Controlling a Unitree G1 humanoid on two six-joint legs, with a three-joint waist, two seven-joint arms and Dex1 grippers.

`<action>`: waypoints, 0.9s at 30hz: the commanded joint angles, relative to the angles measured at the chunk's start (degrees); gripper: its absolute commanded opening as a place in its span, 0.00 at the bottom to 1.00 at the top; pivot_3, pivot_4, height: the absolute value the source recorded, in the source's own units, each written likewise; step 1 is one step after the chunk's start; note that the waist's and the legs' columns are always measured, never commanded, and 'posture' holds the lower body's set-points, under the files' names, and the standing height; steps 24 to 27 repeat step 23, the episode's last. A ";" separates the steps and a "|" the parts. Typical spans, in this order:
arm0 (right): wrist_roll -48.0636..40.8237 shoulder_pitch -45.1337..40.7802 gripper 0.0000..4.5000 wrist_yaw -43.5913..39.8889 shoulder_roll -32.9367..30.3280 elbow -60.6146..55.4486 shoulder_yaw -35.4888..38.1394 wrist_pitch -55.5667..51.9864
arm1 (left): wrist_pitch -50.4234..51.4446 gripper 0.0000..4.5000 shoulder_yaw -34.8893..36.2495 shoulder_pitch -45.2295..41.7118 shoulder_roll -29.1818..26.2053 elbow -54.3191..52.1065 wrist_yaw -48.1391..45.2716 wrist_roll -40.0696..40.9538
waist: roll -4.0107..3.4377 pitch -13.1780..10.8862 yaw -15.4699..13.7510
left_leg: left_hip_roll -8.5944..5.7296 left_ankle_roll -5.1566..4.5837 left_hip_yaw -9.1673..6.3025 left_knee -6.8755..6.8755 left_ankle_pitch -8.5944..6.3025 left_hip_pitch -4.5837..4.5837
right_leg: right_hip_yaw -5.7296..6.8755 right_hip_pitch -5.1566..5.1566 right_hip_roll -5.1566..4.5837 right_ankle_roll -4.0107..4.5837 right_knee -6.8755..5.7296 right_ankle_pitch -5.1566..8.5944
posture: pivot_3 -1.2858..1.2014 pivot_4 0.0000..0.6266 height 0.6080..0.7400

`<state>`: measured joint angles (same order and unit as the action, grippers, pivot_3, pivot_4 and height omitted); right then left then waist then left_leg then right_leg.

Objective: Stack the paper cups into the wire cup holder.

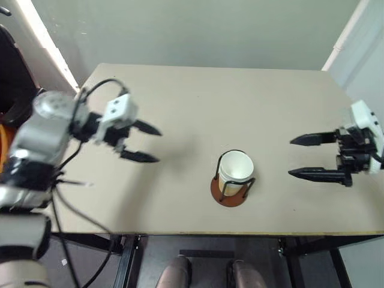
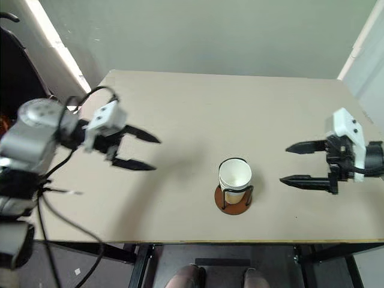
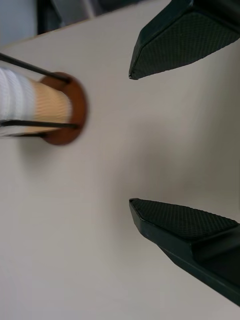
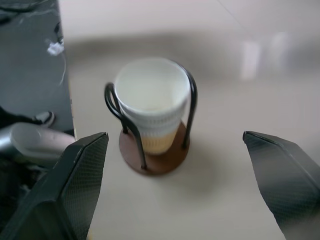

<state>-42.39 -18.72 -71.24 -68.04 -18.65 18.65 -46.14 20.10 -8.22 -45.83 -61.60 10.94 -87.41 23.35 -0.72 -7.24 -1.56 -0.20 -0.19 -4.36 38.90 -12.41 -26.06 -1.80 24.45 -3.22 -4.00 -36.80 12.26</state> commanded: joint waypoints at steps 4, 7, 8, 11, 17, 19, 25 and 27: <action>1.88 -3.87 1.00 0.92 -2.32 6.86 2.00 1.53 | 9.16 0.90 20.94 18.93 -7.93 -10.81 8.01 3.91 | -0.01 0.01 0.22 | 0.00 0.08 0.05 -0.14 -0.07 0.37 | -0.03 -0.16 -0.02 0.71 -0.17 0.40 | 0.52 0.24 1.00; 3.08 -7.47 1.00 -1.03 -2.90 9.26 -0.88 3.39 | 10.47 0.90 25.14 23.78 -8.92 -11.72 9.43 3.73 | 0.05 0.01 0.31 | 0.00 -0.23 0.04 -0.72 -0.15 0.74 | -0.02 -0.20 -0.01 1.05 -0.20 0.29 | 0.52 0.24 1.00; 3.24 -8.00 1.00 -1.40 -3.04 9.73 -1.26 3.71 | 10.84 0.90 26.02 24.81 -9.01 -12.31 9.53 4.04 | 0.06 0.01 0.31 | 0.04 -0.10 0.00 -0.90 0.01 0.88 | -0.01 -0.22 0.03 1.19 -0.23 0.21 | 0.52 0.24 1.00; 4.59 -8.78 1.00 -2.16 -3.18 11.69 -2.44 4.99 | 12.18 0.90 28.62 27.53 -8.91 -14.37 10.40 4.84 | 0.05 0.01 0.40 | 0.14 0.10 -0.11 -1.09 0.24 1.08 | 0.02 -0.28 0.16 1.48 -0.32 0.11 | 0.52 0.24 1.00; 6.02 -11.41 1.00 -2.86 -1.89 13.41 -5.70 6.55 | 13.90 0.90 30.82 30.44 -8.48 -17.17 12.34 5.31 | 0.04 0.02 0.90 | 0.14 0.24 -0.13 -1.35 0.46 1.11 | 0.00 -0.17 0.17 1.64 -0.34 0.01 | 0.52 0.24 1.00; 6.57 -12.83 1.00 -2.98 -1.38 14.37 -7.01 6.92 | 14.65 0.90 32.03 31.56 -8.51 -18.01 12.81 5.62 | 0.05 0.02 1.00 | 0.15 0.27 -0.13 -1.44 0.46 1.10 | 0.00 -0.11 0.18 1.65 -0.34 0.02 | 0.52 0.24 1.00; 7.46 -14.10 1.00 -3.10 -0.41 15.23 -8.33 7.22 | 15.51 0.90 33.61 33.50 -8.68 -19.15 13.44 6.02 | 0.07 0.03 1.07 | 0.16 0.34 -0.13 -1.66 0.41 1.09 | 0.04 -0.02 0.17 1.68 -0.31 0.04 | 0.52 0.24 1.00; 7.46 -14.10 1.00 -3.10 -0.41 15.23 -8.33 7.22 | 15.51 0.90 33.61 33.50 -8.68 -19.15 13.44 6.02 | 0.07 0.03 1.07 | 0.16 0.34 -0.13 -1.66 0.41 1.09 | 0.04 -0.02 0.17 1.68 -0.31 0.04 | 0.52 0.24 1.00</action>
